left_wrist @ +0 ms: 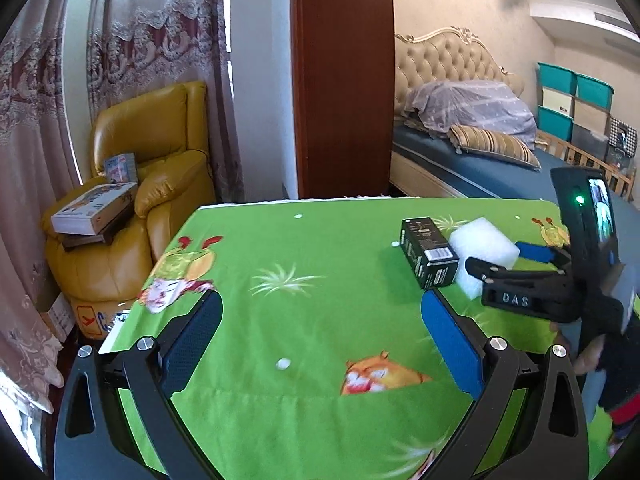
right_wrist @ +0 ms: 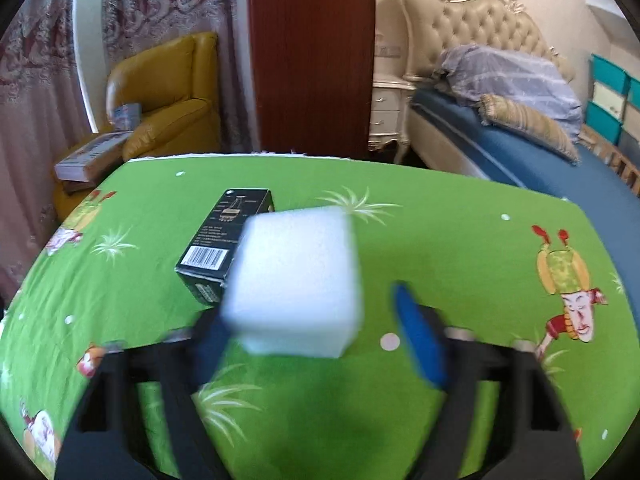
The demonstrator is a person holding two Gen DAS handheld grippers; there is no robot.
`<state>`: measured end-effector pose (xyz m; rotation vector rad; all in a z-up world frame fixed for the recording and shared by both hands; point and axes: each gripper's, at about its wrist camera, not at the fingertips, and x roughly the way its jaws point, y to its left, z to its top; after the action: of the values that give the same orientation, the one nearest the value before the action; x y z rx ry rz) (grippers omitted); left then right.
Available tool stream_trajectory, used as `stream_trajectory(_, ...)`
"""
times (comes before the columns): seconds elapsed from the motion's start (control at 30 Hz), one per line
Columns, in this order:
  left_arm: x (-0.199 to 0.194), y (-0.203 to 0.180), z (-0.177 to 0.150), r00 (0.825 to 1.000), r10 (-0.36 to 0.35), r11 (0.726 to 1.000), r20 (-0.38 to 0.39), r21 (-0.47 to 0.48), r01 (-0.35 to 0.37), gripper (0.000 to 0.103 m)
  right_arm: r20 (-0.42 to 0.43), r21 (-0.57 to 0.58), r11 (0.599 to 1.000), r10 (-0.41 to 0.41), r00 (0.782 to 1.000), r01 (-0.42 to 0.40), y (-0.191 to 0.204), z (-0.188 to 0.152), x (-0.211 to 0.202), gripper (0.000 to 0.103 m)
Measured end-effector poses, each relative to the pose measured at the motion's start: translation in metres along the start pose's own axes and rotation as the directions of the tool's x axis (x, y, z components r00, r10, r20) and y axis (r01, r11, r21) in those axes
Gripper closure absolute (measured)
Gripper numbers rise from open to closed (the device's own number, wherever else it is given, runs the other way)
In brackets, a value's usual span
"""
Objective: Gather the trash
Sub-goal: 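Grasp the black medicine box with the left tool while the right tool grasps the white foam block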
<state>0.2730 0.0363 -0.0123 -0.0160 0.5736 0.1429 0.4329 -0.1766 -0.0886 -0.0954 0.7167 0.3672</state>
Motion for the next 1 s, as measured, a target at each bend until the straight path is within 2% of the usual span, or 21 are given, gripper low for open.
stream_trajectory(0.03, 0.008, -0.003, 0.003, 1.0, -0.004, 1.0, -0.01, 0.001, 0.004, 0.009, 0.012, 0.0, 0.999, 0.048, 0.999, -0.048, -0.003, -0.001, -0.004, 0.052)
stream_trajectory(0.1, 0.025, -0.012, 0.009, 0.999, -0.011, 1.0, -0.037, 0.0, 0.011, 0.009, 0.048, -0.014, 1.0, 0.0, 0.999, 0.0, -0.008, -0.004, -0.016, 0.053)
stream_trajectory(0.2, 0.054, -0.03, 0.018, 0.996, -0.035, 0.999, -0.079, -0.005, 0.034, 0.009, 0.101, 0.028, 1.0, -0.003, 0.995, 0.0, -0.03, -0.011, -0.04, 0.053)
stream_trajectory(0.33, 0.083, -0.064, 0.028, 0.993, -0.068, 0.998, -0.096, 0.013, 0.069, 0.009, 0.15, 0.076, 0.997, -0.04, 0.988, 0.029, -0.063, -0.02, -0.069, 0.053)
stream_trajectory(0.5, 0.125, -0.102, 0.035, 0.986, -0.075, 0.997, -0.15, 0.023, 0.079, 0.009, 0.173, 0.115, 0.992, -0.063, 0.983, 0.043, -0.085, -0.033, -0.084, 0.053)
stream_trajectory(0.6, 0.146, -0.114, 0.037, 0.982, -0.045, 0.998, -0.182, 0.042, 0.054, 0.009, 0.173, 0.137, 0.99, -0.062, 0.983, 0.038, -0.087, -0.041, -0.082, 0.053)
stream_trajectory(0.63, 0.152, -0.116, 0.037, 0.979, -0.04, 0.997, -0.198, 0.05, 0.051, 0.016, 0.173, 0.14, 0.989, -0.063, 0.983, 0.039, -0.086, -0.042, -0.082, 0.053)
stream_trajectory(0.67, 0.161, -0.119, 0.036, 0.97, -0.048, 0.996, -0.237, 0.055, 0.063, 0.031, 0.172, 0.138, 0.99, -0.066, 0.983, 0.043, -0.084, -0.044, -0.082, 0.053)
stream_trajectory(0.7, 0.164, -0.119, 0.036, 0.964, -0.064, 0.996, -0.256, 0.049, 0.079, 0.039, 0.172, 0.137, 0.989, -0.071, 0.983, 0.048, -0.083, -0.046, -0.083, 0.052)
stream_trajectory(0.73, 0.165, -0.117, 0.036, 0.96, -0.078, 0.995, -0.268, 0.042, 0.093, 0.055, 0.171, 0.139, 0.989, -0.076, 0.982, 0.052, -0.082, -0.046, -0.083, 0.052)
stream_trajectory(0.77, 0.164, -0.115, 0.034, 0.96, -0.083, 0.994, -0.269, 0.04, 0.097, 0.064, 0.17, 0.139, 0.989, -0.076, 0.983, 0.053, -0.081, -0.047, -0.083, 0.052)
stream_trajectory(1.0, 0.094, -0.102, 0.003, 0.977, -0.129, 0.987, -0.168, 0.072, 0.143, 0.065, 0.144, 0.128, 0.99, -0.08, 0.986, 0.062, -0.065, -0.067, -0.089, 0.052)
